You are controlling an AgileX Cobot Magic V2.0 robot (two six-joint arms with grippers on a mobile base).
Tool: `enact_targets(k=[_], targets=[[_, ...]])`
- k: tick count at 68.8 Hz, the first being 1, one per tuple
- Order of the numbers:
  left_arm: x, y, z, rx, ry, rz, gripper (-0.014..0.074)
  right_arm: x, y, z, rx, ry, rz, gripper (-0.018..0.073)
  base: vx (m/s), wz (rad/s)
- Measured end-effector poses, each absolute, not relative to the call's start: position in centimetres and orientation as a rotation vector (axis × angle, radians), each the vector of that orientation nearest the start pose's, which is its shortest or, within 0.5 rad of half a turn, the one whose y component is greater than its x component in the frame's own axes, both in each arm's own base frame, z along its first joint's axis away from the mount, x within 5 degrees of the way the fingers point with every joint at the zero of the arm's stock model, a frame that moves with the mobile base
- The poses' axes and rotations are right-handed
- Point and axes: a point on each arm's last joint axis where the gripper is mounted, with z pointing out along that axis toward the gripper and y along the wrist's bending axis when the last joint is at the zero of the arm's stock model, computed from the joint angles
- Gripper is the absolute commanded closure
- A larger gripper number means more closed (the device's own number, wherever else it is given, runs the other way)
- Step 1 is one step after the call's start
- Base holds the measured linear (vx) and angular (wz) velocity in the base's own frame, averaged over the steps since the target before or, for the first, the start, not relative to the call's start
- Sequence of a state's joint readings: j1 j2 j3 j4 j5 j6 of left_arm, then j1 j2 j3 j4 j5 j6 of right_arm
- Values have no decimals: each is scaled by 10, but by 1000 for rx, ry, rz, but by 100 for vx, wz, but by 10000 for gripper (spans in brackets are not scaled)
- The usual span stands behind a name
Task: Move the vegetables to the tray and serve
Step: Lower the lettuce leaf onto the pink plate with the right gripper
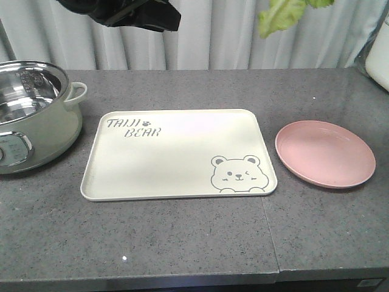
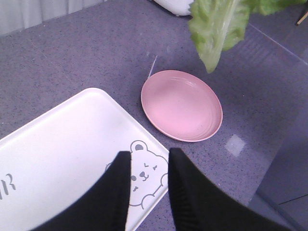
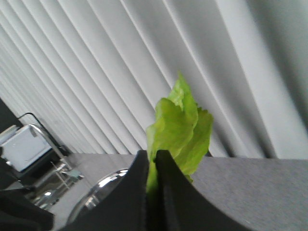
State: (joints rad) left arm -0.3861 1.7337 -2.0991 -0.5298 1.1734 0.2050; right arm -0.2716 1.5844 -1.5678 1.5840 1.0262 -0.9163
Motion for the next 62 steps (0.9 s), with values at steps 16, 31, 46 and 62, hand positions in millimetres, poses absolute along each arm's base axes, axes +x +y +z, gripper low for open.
enact_targets(k=[16,31,46,62], targets=[[319,-173,476,679,2154,-720,395,344,-63,414,-58,1928,845,564,0,0],[319,-172,475,685,2164,-704,395,373,-78,348,-41,2182,904,564,0,0],[318,-172,475,689,2170,-703,395,394,-88,292,10,2322,975,559,0,0],[318,-172,475,690,2172,-702,395,410,-73,248,-34,2458,989,514,0,0]])
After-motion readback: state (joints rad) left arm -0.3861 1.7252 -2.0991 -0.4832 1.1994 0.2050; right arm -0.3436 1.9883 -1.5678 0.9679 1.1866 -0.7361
